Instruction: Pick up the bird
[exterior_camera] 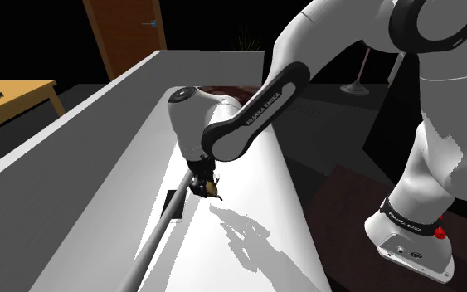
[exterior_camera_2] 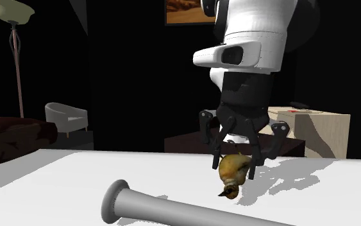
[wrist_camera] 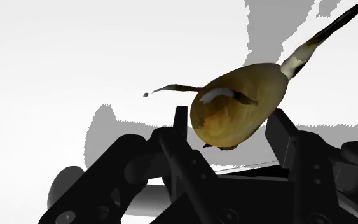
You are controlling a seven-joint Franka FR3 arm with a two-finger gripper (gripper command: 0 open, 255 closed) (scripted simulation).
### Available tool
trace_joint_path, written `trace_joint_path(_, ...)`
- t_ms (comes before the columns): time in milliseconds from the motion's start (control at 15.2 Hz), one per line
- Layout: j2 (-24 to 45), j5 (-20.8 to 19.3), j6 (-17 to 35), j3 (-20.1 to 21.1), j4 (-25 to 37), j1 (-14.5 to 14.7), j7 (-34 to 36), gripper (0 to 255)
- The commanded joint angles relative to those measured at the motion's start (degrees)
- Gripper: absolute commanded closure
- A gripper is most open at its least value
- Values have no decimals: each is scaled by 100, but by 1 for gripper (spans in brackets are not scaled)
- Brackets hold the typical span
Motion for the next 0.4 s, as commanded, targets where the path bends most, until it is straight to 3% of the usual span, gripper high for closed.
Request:
trace_joint_path(0,-120,56,-115,30,1,-20,-42,255)
trace_joint_path(330,-275,135,-298,68,40,-45,-108,255)
